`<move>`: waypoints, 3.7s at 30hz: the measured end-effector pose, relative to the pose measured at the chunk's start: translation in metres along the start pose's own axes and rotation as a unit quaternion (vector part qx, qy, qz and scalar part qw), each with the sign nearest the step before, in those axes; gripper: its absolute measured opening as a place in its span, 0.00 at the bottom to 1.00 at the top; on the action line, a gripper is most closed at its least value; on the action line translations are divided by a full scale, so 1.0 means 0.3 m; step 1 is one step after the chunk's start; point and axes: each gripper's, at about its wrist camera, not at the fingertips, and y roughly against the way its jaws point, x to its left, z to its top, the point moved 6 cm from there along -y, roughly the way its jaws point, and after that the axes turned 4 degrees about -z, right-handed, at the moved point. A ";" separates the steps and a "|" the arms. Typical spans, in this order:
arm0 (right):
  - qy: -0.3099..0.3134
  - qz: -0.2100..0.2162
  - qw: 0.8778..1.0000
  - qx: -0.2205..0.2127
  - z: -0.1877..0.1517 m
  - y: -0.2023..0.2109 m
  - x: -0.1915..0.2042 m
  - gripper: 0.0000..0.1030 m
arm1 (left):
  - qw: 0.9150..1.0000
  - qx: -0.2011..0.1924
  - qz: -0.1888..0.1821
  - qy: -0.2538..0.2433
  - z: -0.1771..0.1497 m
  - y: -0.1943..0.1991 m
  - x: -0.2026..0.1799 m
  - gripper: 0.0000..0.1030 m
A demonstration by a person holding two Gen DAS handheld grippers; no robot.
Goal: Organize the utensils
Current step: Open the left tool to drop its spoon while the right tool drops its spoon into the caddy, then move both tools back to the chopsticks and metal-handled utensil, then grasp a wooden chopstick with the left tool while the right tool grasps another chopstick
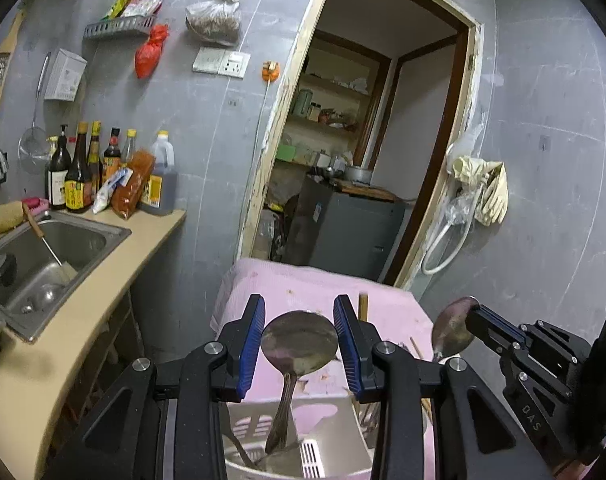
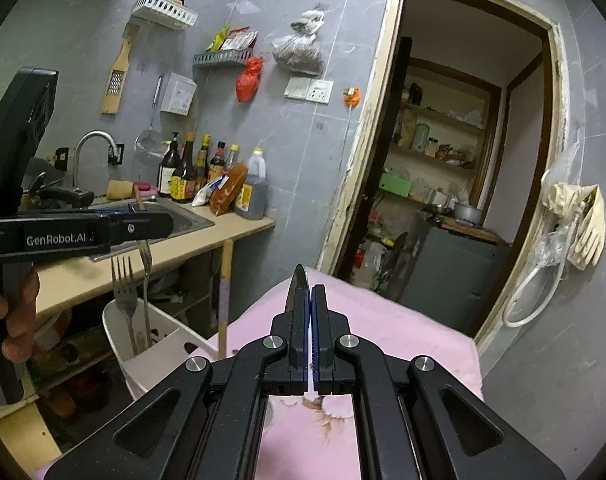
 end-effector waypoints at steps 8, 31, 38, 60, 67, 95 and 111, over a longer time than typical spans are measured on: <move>-0.013 0.022 0.999 0.045 -0.090 -0.037 0.023 0.02 | 0.999 0.043 0.008 0.015 -0.074 -0.013 0.030 0.33; -0.103 -0.080 0.991 0.014 -0.065 0.106 -0.276 0.70 | 0.999 0.009 0.028 -0.014 -0.028 0.033 -0.082 0.86; -0.117 -0.123 0.985 0.000 -0.067 0.174 -0.443 0.92 | 0.994 -0.018 0.063 -0.086 -0.008 0.011 -0.253 1.00; -0.102 -0.123 0.987 0.035 -0.274 0.047 -0.950 0.99 | 0.992 -0.001 0.069 -0.108 -0.083 -0.289 -0.688 1.00; -0.114 -0.100 0.987 0.054 -0.370 -0.086 -1.034 0.99 | 0.992 0.017 0.078 -0.093 -0.116 -0.432 -0.713 1.00; -0.133 0.067 0.968 0.204 -0.718 -0.626 -0.840 0.47 | 0.978 0.196 0.072 -0.008 -0.438 -0.883 -0.554 0.63; -0.110 0.119 0.953 0.257 -0.769 -0.752 -0.706 0.38 | 0.963 0.265 0.048 -0.022 -0.530 -0.976 -0.565 0.39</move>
